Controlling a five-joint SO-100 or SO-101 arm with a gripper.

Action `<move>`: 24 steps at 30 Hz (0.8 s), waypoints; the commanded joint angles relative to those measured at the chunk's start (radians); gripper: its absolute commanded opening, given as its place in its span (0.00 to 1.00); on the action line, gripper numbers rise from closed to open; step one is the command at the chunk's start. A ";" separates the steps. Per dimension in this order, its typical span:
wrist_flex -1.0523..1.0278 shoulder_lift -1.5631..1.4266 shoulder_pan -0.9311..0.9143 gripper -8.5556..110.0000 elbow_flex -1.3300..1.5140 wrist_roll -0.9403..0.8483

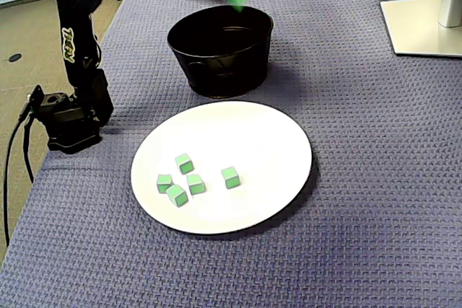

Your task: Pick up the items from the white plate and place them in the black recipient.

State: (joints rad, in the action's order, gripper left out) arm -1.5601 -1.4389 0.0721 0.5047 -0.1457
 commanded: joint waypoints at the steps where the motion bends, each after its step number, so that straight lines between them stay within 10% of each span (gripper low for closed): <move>1: -0.052 -0.057 0.342 0.07 -0.086 -0.123; 16: -0.120 0.531 0.588 0.07 0.210 -0.120; 20: -0.051 0.410 0.569 0.53 0.325 -0.101; 24: -0.080 0.170 0.495 0.61 0.393 -0.143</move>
State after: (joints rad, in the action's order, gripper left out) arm -1.6260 -1.0140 0.6289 0.8621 -0.2654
